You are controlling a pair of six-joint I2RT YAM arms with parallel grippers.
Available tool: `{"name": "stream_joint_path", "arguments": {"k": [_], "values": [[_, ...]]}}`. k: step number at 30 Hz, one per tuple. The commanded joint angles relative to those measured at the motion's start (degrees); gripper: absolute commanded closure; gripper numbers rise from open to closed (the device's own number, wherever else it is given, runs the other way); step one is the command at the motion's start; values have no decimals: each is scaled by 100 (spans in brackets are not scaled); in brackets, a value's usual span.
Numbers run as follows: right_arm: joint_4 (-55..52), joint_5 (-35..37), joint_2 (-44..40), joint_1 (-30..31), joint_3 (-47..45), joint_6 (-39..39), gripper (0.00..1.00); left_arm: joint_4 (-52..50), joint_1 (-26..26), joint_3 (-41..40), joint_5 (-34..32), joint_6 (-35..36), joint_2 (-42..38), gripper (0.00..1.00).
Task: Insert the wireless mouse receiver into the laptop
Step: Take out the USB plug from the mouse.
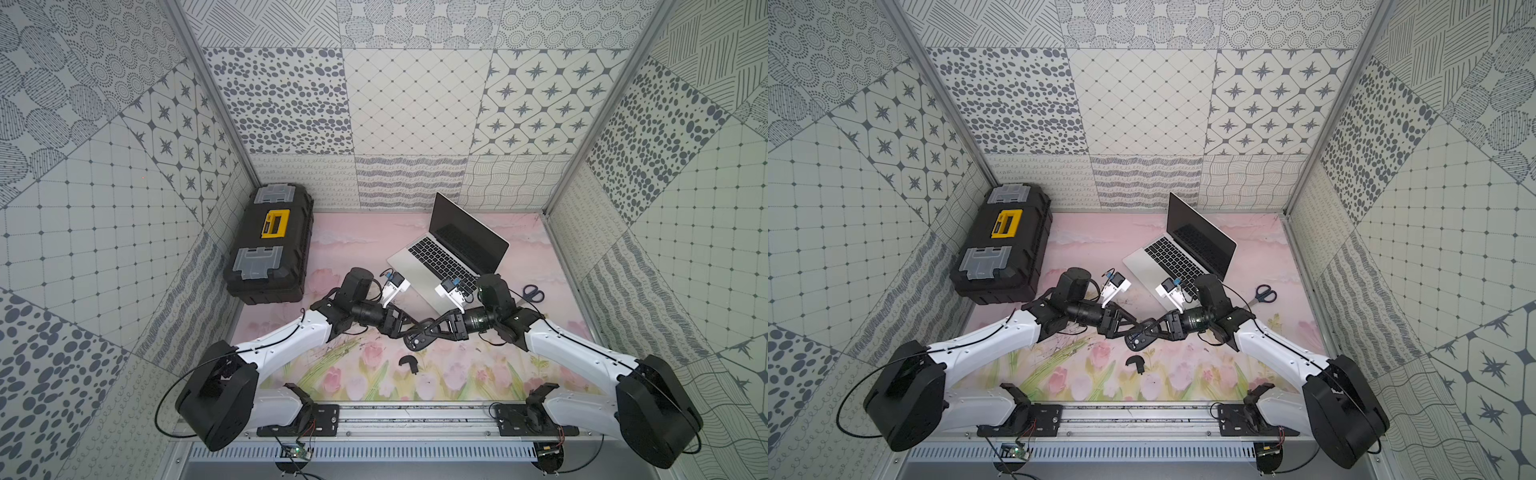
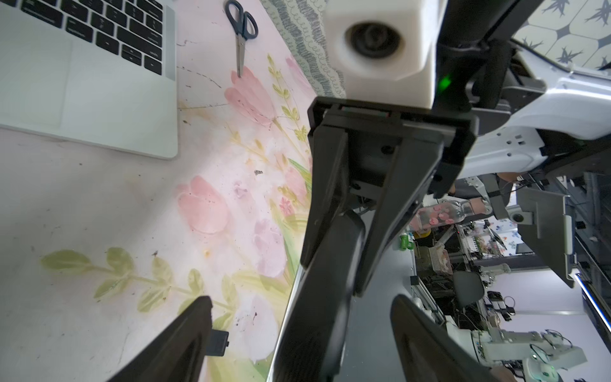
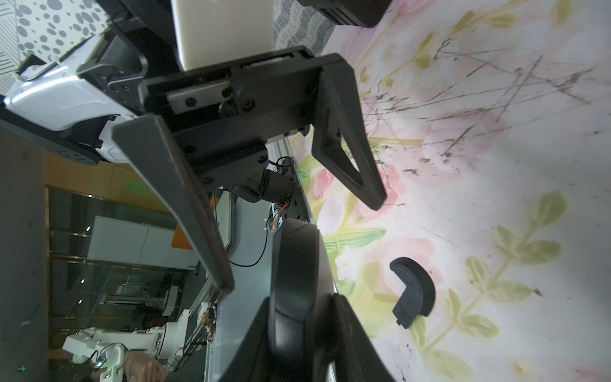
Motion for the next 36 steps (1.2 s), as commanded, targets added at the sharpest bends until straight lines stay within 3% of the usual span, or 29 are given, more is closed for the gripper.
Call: {"name": "stream_joint_path", "arguments": {"k": [1,11,23,26,28,29,31,36], "values": [[-26,-420,-140,9,188,-153,80,-1318,28,282,1459,1046,300,20],[-64,-400,-101,86,169,-153,80,-1525,-309,550,1816,1356,739,52],[-163,-56,-150,182,28,-243,77,-576,-512,355,2025,647,979,85],[-273,407,-386,176,-71,-295,50,-25,-512,114,1866,73,878,93],[-364,911,-651,181,-151,-334,23,199,-515,-48,1637,-209,759,94],[-426,1159,-795,182,-189,-341,16,215,-507,-120,1429,-314,705,94],[-593,1776,-1043,182,-255,-365,10,55,-485,-218,798,-466,541,95],[-811,3535,-1362,658,-284,-608,7,-665,-326,-131,-233,-940,436,100]]}}
